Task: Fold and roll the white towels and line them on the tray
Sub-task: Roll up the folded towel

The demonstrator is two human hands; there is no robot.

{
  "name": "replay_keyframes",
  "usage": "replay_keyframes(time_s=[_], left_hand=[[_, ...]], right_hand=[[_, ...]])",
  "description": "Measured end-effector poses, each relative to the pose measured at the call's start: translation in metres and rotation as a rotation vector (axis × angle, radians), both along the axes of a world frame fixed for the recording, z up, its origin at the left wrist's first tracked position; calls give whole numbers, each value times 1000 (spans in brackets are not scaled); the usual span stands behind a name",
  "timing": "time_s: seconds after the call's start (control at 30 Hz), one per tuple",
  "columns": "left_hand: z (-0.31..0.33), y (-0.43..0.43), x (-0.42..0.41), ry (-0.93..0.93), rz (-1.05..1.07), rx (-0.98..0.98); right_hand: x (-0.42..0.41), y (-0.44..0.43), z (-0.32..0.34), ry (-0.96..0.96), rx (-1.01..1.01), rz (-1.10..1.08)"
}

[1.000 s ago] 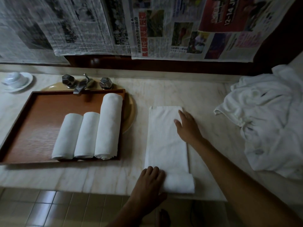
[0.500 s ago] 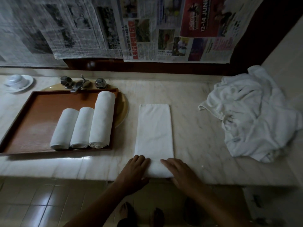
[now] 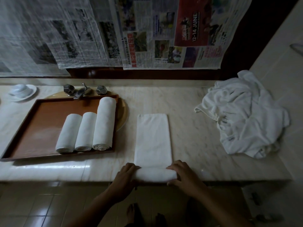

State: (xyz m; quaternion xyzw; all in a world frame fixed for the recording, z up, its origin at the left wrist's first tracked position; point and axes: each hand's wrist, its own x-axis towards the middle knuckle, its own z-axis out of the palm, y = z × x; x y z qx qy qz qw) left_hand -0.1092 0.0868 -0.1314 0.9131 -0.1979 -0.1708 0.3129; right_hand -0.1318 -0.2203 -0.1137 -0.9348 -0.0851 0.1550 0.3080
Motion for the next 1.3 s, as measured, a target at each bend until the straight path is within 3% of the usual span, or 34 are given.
replay_keyframes(time_s=[0.2, 0.43, 0.57, 0.73, 0.8, 0.9, 0.97, 1.1, 1.3], left_hand=[[16, -6, 10, 250, 134, -97], [23, -18, 24, 325, 355, -188], [30, -24, 28, 358, 439, -209], [30, -36, 37, 379, 580, -198], [28, -41, 33, 199, 633, -119], [20, -49, 16, -346, 382, 117], [13, -56, 6, -475, 145, 212], [-3, -57, 10, -425, -72, 410], [-1, -46, 45, -354, -136, 444]], right_hand=[[10, -1, 3, 38, 44, -59], [19, 8, 5, -40, 110, -218], [14, 32, 3, -294, -94, -234], [-12, 65, -16, -524, -328, -38], [-14, 62, -27, -491, -369, 5], [-7, 57, -35, -470, -397, 75], [0, 55, -37, -474, -403, 110], [15, 52, -32, -434, -422, 148], [42, 48, -22, -338, -467, 199]])
